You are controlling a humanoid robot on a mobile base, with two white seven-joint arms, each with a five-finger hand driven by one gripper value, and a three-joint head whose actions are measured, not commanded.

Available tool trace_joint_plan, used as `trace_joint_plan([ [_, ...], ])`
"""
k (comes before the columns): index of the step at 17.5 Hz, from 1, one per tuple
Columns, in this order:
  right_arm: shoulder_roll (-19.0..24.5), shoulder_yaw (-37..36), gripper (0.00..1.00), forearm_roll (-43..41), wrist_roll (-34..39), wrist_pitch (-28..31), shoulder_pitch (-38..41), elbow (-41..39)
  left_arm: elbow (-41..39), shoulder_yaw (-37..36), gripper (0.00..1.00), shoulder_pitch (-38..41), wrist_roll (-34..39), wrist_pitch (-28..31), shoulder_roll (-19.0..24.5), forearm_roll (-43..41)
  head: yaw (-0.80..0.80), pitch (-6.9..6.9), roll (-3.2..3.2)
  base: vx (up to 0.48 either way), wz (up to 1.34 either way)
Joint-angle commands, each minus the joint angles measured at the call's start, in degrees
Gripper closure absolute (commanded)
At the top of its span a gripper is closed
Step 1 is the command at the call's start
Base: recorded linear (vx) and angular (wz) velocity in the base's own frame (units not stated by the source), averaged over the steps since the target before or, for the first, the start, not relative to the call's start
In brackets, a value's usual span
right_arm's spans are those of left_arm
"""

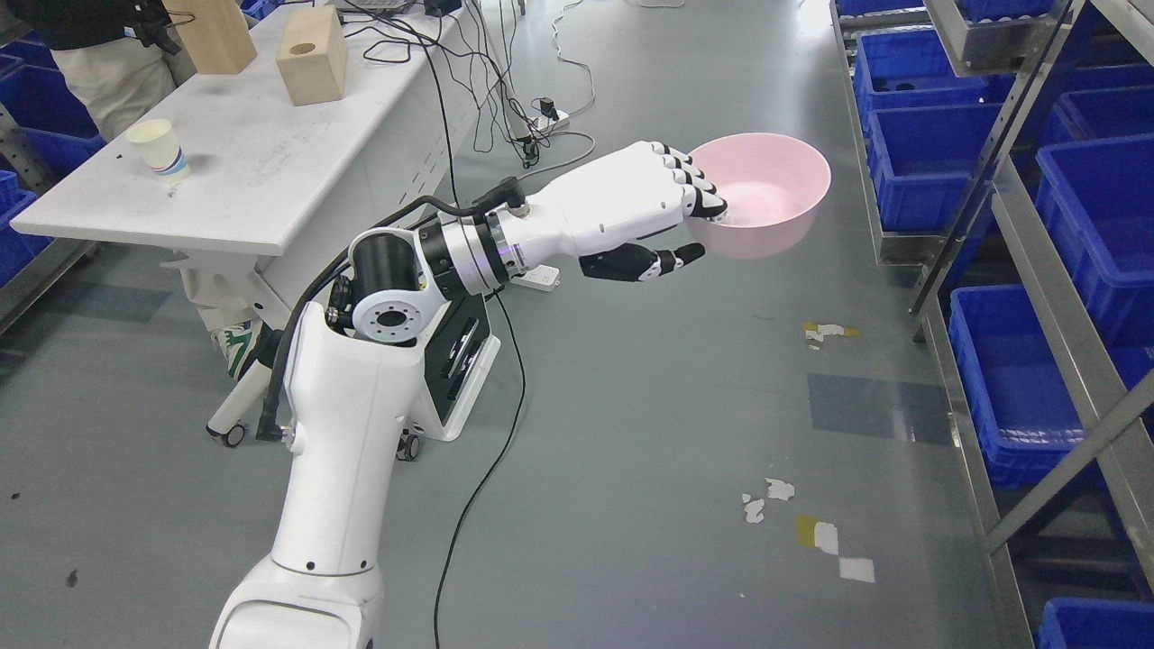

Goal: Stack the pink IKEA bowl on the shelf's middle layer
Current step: 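Hold the pink bowl in the left hand while the robot drives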

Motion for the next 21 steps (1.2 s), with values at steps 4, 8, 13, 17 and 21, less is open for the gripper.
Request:
trace_joint_plan([
  [4, -1.00, 0.00, 0.00, 0.00, 0.00, 0.00, 1.32, -1.00, -0.01, 0.23, 0.98, 0.01, -0.06, 0.01, 1.00, 0.01, 0.00, 0.00, 0.00, 0.159, 0.10],
  [8, -1.00, 0.00, 0.00, 0.00, 0.00, 0.00, 1.32, -1.00, -0.01, 0.15, 0.98, 0.01, -0.15, 0.01, 1.00, 0.01, 0.00, 0.00, 0.00, 0.183, -0.05],
  [13, -1.00, 0.00, 0.00, 0.00, 0.00, 0.00, 1.32, -1.00, -0.01, -0.99, 0.98, 0.01, -0.33, 0.01, 1.00, 0.10, 0.00, 0.00, 0.00, 0.210, -0.11],
  [17, -1.00, 0.00, 0.00, 0.00, 0.00, 0.00, 1.32, -1.00, -0.10, -1.96, 0.98, -0.78, -0.33, 0.01, 1.00, 0.71, 0.00, 0.00, 0.00, 0.233, -0.07],
  [21, -1.00, 0.00, 0.00, 0.00, 0.00, 0.00, 1.32, -1.00, 0.17, -4.24, 0.98, -4.30, -0.07, 0.01, 1.00, 1.94, 0.00, 0.00, 0.00, 0.238, -0.08],
])
